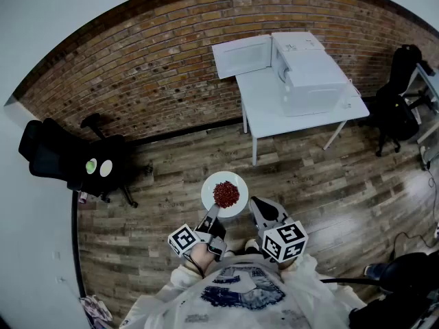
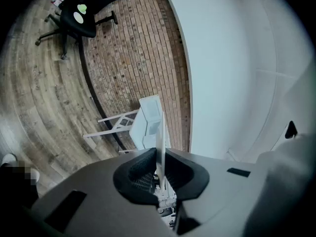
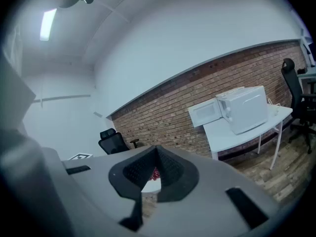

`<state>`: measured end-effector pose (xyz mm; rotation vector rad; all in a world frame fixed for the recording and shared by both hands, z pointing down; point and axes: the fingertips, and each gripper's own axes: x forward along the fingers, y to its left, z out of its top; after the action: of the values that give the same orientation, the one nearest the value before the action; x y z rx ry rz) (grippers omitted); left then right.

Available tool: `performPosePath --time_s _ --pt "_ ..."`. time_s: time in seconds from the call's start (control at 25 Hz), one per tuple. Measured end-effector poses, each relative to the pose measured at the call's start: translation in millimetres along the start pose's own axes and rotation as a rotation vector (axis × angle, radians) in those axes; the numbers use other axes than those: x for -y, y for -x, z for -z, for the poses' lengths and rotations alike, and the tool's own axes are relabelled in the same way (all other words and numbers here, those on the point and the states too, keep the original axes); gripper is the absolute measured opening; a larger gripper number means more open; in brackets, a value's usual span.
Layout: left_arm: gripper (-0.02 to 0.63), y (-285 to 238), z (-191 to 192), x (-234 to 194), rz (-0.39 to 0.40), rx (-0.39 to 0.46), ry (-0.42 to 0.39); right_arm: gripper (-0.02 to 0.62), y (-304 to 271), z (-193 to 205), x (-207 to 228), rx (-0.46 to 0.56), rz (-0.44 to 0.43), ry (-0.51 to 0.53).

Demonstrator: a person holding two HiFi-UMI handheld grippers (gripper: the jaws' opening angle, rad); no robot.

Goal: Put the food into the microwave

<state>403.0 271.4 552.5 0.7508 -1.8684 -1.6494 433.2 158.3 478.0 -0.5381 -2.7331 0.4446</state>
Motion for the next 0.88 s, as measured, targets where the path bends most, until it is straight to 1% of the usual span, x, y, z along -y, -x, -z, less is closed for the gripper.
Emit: performPosePath --time_s 0.24,0.48,0.56,0.72,0.88 --pt "0.037 7.1 -0.5 -2.0 -0.007 0.008 0.014 0.014 -1.6 2.5 -6.9 -0.009 -0.011 -0.001" --pt "0.037 2.7 -4.5 -9.3 -0.01 0.013 0.017 0.014 -8.8 4.1 -3.2 -0.017 -0.029 -0.01" --pt "0.037 -3.1 -5.6 -10.4 -0.009 0.017 0.012 0.014 -10.5 3.6 1.7 -0.017 -0.032 -0.011" --pt "0.037 -15.5 -5.5 -10.2 -0.001 0.024 0.027 0.014 -15.8 5.5 16.9 -0.031 -0.021 -0.032" --pt "0.037 -22.6 -12.8 -13.7 -0.011 0.032 0.032 0.014 -23.2 4.8 25.2 -0.04 -0.022 -0.045"
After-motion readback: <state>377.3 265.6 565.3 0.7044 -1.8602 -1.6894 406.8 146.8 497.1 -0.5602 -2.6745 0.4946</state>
